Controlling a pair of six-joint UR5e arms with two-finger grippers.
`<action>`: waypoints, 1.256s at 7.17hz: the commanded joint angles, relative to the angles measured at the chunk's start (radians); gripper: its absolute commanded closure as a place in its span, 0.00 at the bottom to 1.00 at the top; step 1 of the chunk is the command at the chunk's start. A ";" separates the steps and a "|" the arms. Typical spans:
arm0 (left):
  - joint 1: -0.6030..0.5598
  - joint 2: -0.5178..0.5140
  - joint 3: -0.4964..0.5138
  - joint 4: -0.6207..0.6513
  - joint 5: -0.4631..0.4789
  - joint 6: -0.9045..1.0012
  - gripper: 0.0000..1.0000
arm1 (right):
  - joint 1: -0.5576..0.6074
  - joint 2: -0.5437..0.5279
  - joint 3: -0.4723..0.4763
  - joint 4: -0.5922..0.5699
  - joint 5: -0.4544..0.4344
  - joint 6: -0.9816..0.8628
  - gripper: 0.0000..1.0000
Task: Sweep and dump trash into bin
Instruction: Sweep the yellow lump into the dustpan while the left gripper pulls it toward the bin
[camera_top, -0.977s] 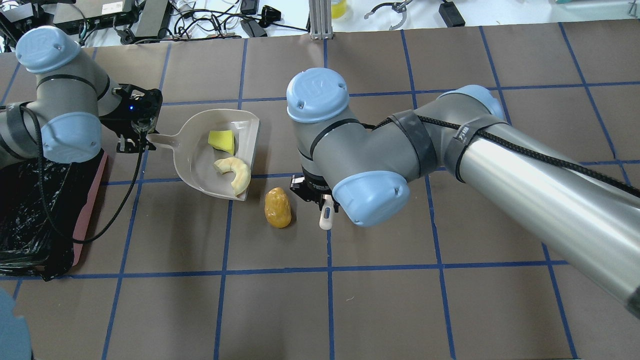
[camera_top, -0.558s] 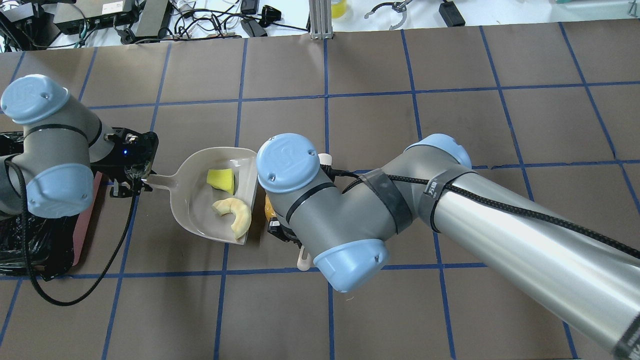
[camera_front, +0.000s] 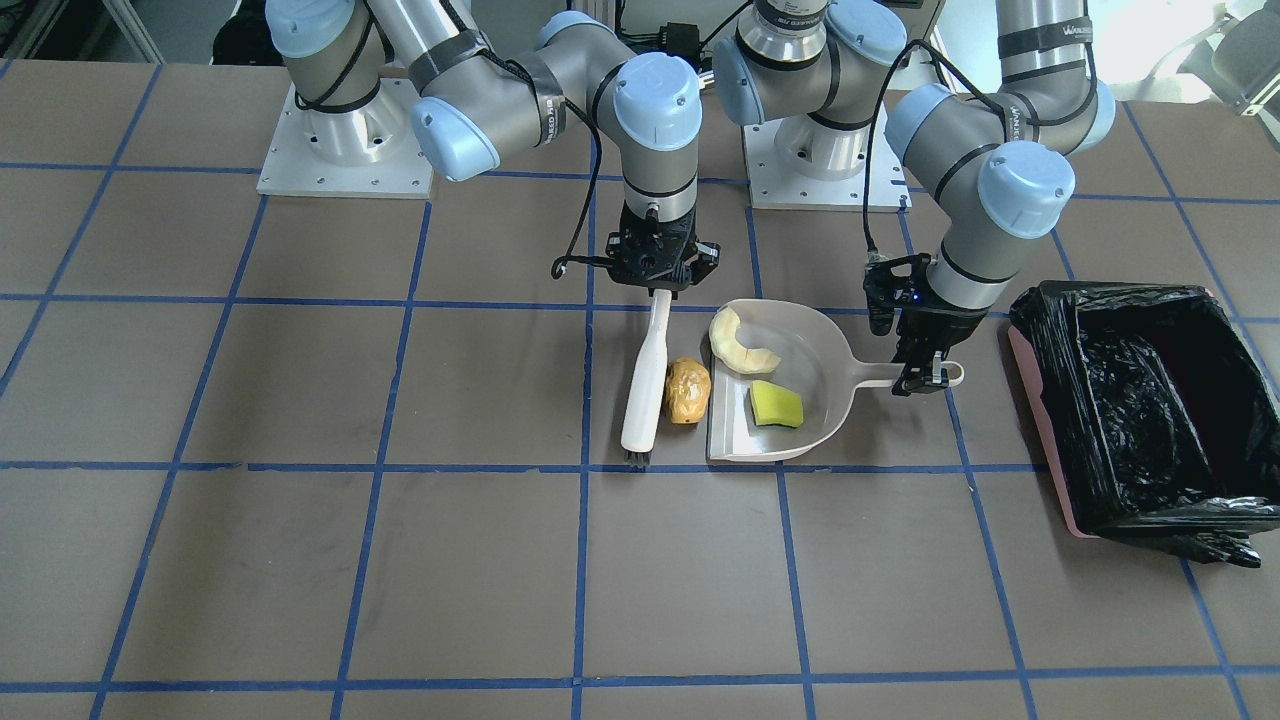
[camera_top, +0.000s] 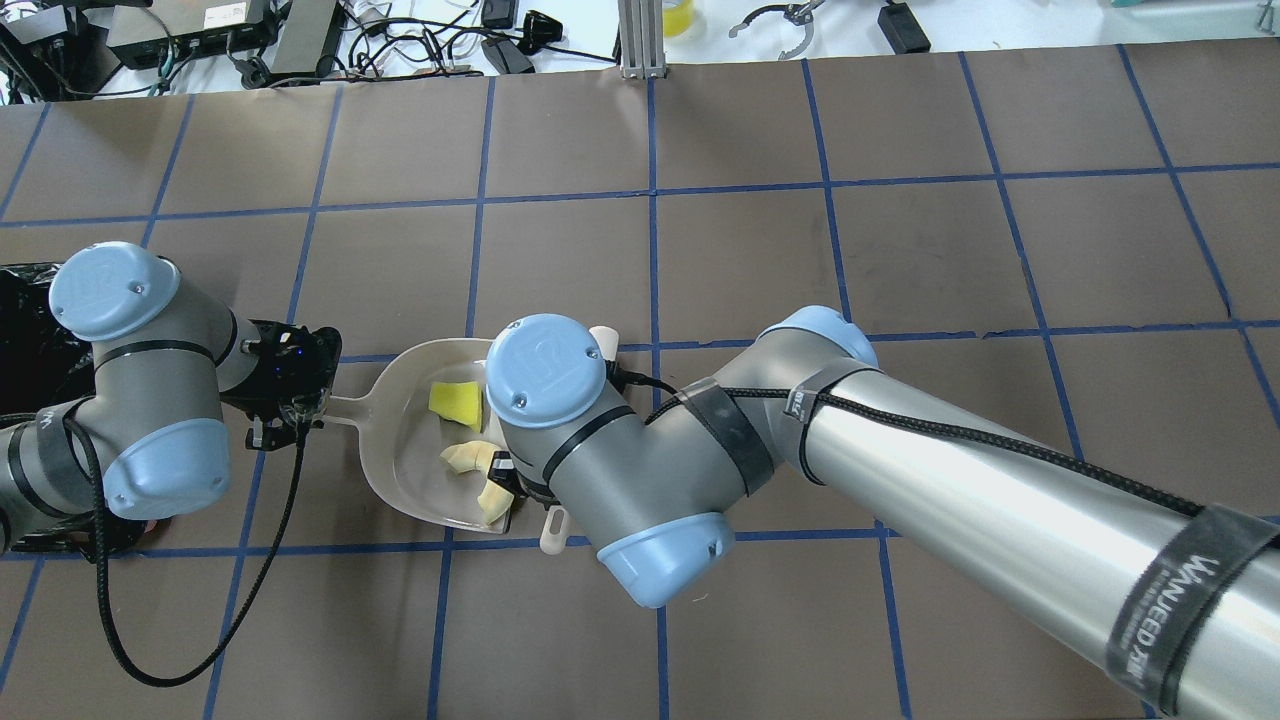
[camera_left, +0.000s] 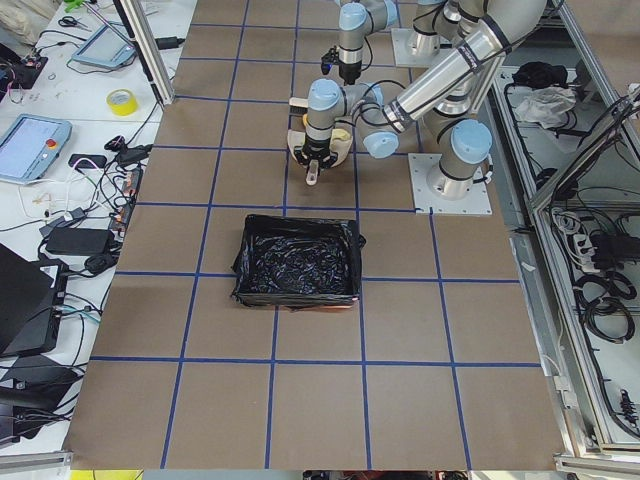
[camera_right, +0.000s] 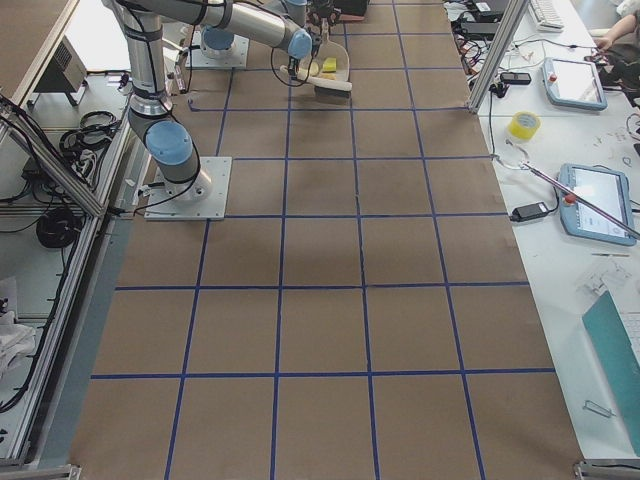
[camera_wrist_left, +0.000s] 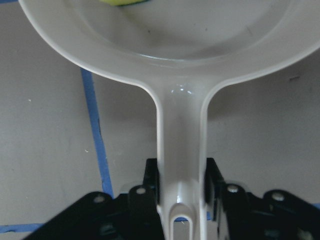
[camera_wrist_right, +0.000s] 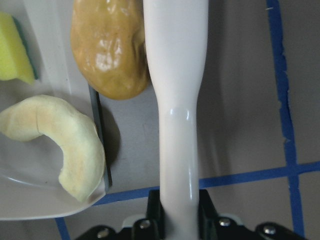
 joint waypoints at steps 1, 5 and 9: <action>-0.001 -0.005 -0.001 0.008 0.002 0.000 1.00 | 0.011 0.049 -0.008 -0.096 0.034 0.058 0.99; -0.001 -0.010 0.024 0.006 0.001 0.001 1.00 | 0.054 0.079 -0.089 -0.118 0.095 0.179 1.00; 0.003 -0.010 0.061 -0.001 -0.008 0.007 1.00 | 0.071 0.090 -0.124 -0.098 0.079 0.155 1.00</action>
